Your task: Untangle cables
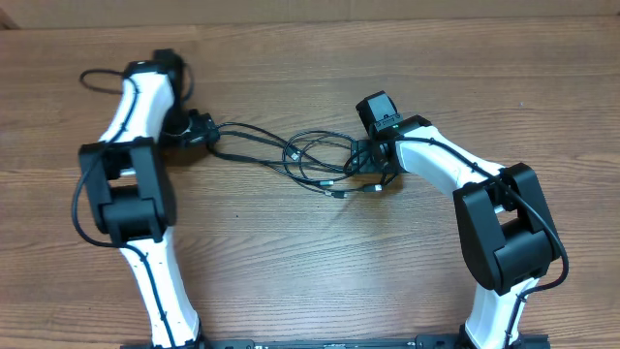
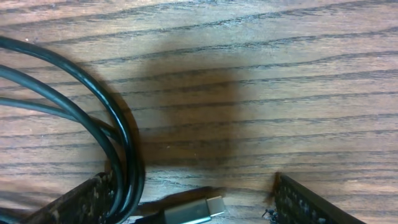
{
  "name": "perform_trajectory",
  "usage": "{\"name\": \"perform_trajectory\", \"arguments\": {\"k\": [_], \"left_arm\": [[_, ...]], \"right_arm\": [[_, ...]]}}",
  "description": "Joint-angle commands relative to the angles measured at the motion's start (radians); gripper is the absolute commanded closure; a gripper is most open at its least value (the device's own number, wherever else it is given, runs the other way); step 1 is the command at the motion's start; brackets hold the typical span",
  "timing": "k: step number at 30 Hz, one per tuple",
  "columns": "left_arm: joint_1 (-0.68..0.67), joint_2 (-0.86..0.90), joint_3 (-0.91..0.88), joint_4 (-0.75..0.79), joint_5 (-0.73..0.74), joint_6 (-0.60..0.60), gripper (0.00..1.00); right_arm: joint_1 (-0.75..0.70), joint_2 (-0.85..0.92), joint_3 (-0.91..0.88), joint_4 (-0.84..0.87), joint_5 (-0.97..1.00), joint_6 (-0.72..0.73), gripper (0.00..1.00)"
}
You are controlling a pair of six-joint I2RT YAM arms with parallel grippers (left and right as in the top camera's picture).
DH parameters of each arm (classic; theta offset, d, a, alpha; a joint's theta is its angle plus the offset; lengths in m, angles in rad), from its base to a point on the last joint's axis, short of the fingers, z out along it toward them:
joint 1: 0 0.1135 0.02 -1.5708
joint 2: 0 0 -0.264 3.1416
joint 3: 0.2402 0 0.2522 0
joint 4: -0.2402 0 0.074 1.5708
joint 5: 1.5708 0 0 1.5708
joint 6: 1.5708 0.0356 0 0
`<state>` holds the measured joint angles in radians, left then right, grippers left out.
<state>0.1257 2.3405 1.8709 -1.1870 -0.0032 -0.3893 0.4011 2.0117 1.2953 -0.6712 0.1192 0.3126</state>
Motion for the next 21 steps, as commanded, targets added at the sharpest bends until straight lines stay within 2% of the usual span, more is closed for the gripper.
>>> {"name": "perform_trajectory", "arguments": {"k": [1, 8, 10, 16, 21], "left_arm": [[0.072, 0.082, -0.038, -0.004, 0.025, 0.001, 0.00], [0.052, 0.081, -0.035, 0.002, 0.019, 0.003, 0.01], [0.033, 0.081, -0.019, -0.001, 0.017, 0.038, 0.00], [-0.054, 0.028, 0.027, -0.035, -0.121, 0.045, 0.00], [-0.161, -0.020, 0.026, 0.000, -0.164, 0.056, 0.01]], "right_arm": [[-0.004, 0.082, -0.040, -0.024, 0.005, 0.028, 0.20], [-0.004, 0.082, -0.040, -0.037, 0.011, 0.032, 0.20], [-0.004, 0.082, -0.040, -0.041, 0.016, 0.032, 0.20], [-0.004, 0.082, -0.040, -0.040, 0.015, 0.032, 0.19], [-0.004, 0.082, -0.040, -0.040, 0.015, 0.032, 0.19]]}}
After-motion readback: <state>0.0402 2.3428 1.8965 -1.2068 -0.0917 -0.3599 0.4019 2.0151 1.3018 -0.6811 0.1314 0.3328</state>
